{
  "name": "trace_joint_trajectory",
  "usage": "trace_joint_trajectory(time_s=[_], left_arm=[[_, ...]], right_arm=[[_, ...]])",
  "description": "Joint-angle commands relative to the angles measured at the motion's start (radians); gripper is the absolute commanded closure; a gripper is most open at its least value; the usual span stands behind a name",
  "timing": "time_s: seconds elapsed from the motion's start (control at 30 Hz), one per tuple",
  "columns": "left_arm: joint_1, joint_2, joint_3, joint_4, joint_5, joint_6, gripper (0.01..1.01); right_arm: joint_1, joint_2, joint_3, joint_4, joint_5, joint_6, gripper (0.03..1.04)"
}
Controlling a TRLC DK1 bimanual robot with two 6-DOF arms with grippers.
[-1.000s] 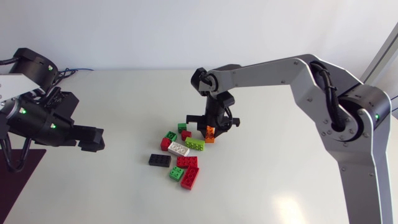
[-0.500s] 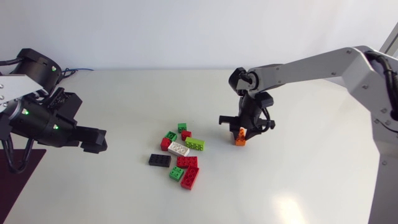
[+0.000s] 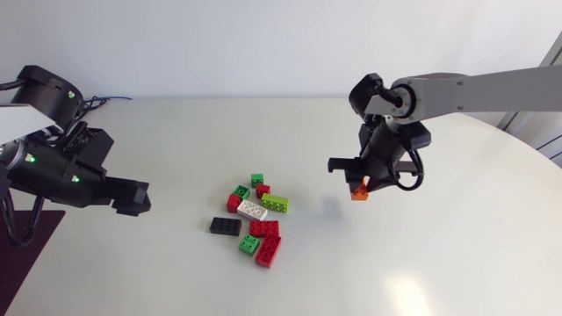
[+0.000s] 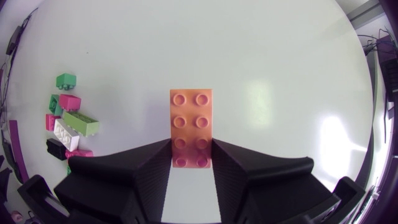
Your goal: Sort duplo bricks by size, large to the right and small to the left
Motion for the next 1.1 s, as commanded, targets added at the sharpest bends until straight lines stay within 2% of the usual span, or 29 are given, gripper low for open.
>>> trace_joint_trajectory(time_s=[0.0, 0.1, 0.23, 0.33, 0.53, 0.63, 0.83, 1.0, 1.07], left_arm=[[-0.007, -0.014, -0.036, -0.001, 0.008, -0.026, 0.043], [-0.007, -0.023, -0.049, 0.001, 0.008, -0.026, 0.043], [-0.008, -0.025, -0.059, 0.008, 0.008, -0.024, 0.043], [-0.013, -0.025, -0.059, 0.013, 0.008, -0.024, 0.043], [-0.016, -0.030, -0.064, 0.014, 0.008, -0.028, 0.043], [-0.012, -0.037, -0.070, 0.014, 0.008, -0.028, 0.043], [-0.012, -0.039, -0.081, 0.022, 0.008, -0.028, 0.043], [-0.019, -0.037, -0.085, 0.027, 0.008, -0.031, 0.043], [-0.016, -0.040, -0.089, 0.027, 0.008, -0.031, 0.043]], right_arm=[[-0.035, -0.039, -0.042, -0.002, 0.001, -0.080, 0.83], [-0.115, -0.045, -0.065, 0.000, -0.029, -0.198, 0.83], [-0.204, -0.047, -0.120, 0.003, -0.032, -0.287, 0.83], [-0.199, -0.137, -0.243, 0.112, -0.031, -0.328, 0.83], [-0.147, -0.280, -0.418, 0.254, -0.023, -0.337, 0.83], [-0.098, -0.377, -0.502, 0.282, -0.020, -0.337, 0.83], [-0.082, -0.401, -0.620, 0.254, -0.020, -0.337, 0.83], [-0.090, -0.352, -0.602, 0.145, -0.056, -0.326, 0.83], [-0.090, -0.344, -0.602, 0.142, -0.062, -0.323, 0.83]])
